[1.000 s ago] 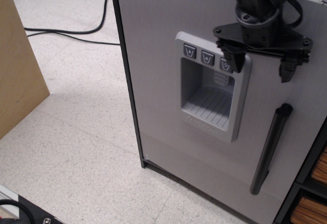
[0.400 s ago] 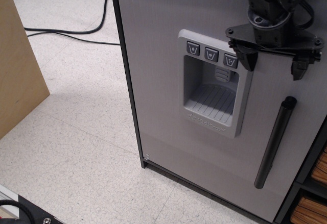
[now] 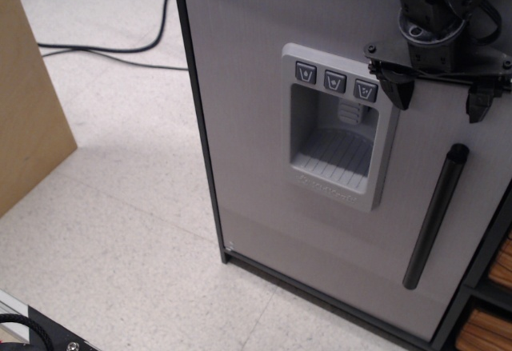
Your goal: Close fridge
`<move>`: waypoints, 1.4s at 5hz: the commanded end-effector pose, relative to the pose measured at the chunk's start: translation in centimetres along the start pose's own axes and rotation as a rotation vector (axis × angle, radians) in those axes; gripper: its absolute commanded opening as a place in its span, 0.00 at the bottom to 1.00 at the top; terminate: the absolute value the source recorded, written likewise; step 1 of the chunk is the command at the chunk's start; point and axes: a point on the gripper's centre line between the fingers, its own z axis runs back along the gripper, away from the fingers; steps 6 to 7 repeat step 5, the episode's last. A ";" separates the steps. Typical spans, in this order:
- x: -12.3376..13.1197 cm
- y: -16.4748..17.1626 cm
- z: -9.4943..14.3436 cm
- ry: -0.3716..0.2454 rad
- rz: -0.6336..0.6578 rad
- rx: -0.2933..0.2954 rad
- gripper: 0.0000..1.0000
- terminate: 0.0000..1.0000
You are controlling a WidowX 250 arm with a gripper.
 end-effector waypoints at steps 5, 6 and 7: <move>-3.4 3.2 6.7 0.163 -0.004 0.105 1.00 1.00; -3.4 3.2 6.7 0.163 -0.004 0.105 1.00 1.00; -3.4 3.2 6.7 0.163 -0.004 0.105 1.00 1.00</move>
